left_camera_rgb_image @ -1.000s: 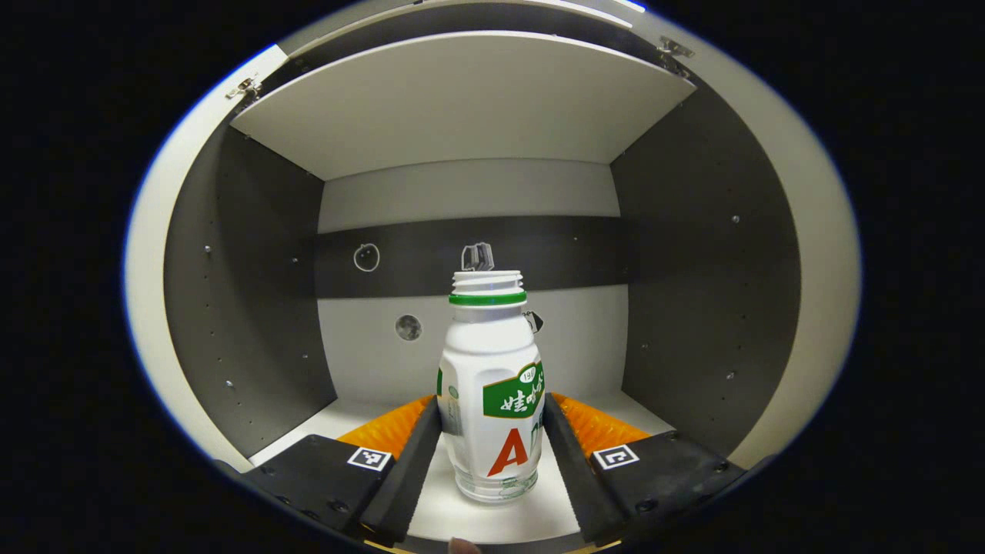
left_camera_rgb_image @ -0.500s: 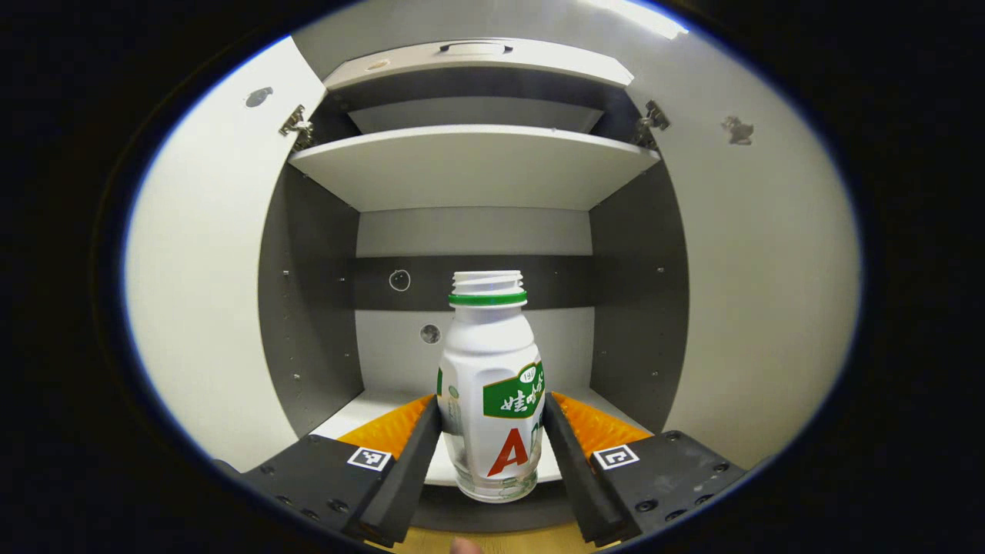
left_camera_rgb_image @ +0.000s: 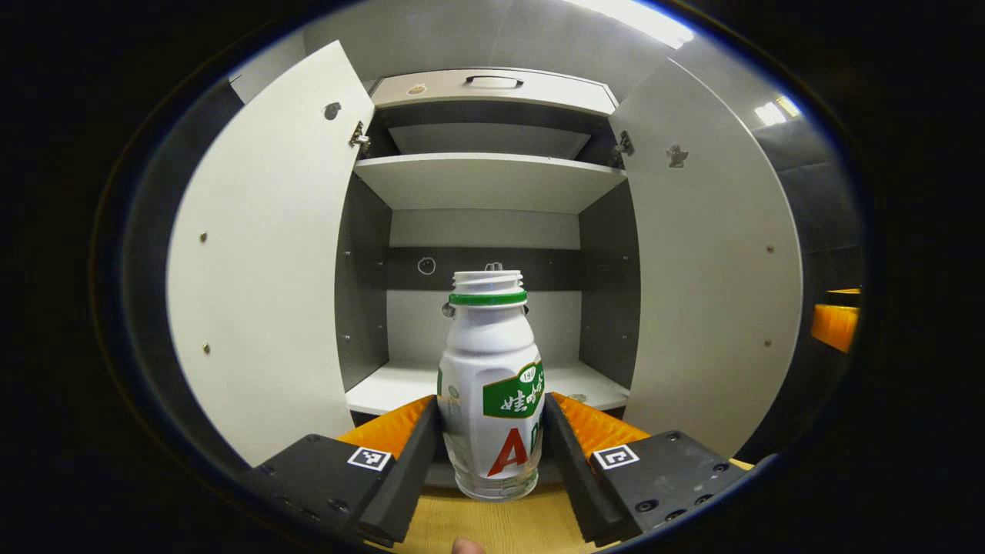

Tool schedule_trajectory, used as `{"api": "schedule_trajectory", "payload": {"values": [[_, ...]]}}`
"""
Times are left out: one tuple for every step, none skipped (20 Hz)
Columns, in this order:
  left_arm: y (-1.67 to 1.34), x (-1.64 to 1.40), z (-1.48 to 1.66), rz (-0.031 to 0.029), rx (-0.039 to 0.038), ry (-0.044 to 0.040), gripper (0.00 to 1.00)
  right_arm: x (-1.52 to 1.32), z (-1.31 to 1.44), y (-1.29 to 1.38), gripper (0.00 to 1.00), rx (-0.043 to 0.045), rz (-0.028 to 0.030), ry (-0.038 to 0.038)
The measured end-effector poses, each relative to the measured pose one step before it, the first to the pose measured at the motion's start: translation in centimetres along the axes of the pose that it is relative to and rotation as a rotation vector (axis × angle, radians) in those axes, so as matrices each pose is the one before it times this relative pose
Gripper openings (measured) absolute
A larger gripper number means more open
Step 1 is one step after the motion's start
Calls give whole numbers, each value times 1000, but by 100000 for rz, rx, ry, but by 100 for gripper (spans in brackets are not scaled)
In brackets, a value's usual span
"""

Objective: Grasp the bottle in the cabinet with the left hand and place it on the coaster, then close the right door with the right hand and the left door with the left hand.

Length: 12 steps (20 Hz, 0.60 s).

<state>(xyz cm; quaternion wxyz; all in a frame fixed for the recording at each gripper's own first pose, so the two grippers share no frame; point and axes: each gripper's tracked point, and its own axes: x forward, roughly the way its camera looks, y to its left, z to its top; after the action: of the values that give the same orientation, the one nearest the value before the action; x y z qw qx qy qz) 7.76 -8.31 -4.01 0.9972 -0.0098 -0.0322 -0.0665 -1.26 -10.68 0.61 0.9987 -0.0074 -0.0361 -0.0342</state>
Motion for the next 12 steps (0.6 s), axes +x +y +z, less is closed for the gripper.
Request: {"api": "schedule_trajectory", "payload": {"values": [[108,-1192,-708,-111,394,-290,80,-14,-171,333,97,1173,160,153],[26,-1110,-808,-238,-126,256,80,46,-193,182,98,543,-345,-139],[-43,-1098,-963,-75,-615,355,80,-6,-167,134,97,-422,-600,-379],[-123,-1050,-797,-326,-802,-115,80,-40,-62,-17,97,-1246,-937,-747],[-217,-943,-937,-586,-10,-352,80,-46,88,-3,94,-1493,-788,-1059],[-101,-844,-893,-282,1374,-854,80,-118,230,136,98,-717,-145,-1307],[4,-831,-1180,-182,2374,-420,80,-116,253,238,98,-14,247,-1007],[-298,-751,-1366,-873,2033,138,80,-76,172,152,97,217,100,-778],[-424,-599,-1689,-1170,967,1027,80,-191,146,195,97,467,315,-537],[-493,-611,-1840,-1184,-413,1915,80,-494,11,288,97,908,785,-427],[-580,-784,-1959,-1382,-1249,2052,80,-138,170,196,97,756,345,-588],[-462,-709,-1770,-787,-1523,2188,80,-83,57,-21,98,264,-159,-310]]}}
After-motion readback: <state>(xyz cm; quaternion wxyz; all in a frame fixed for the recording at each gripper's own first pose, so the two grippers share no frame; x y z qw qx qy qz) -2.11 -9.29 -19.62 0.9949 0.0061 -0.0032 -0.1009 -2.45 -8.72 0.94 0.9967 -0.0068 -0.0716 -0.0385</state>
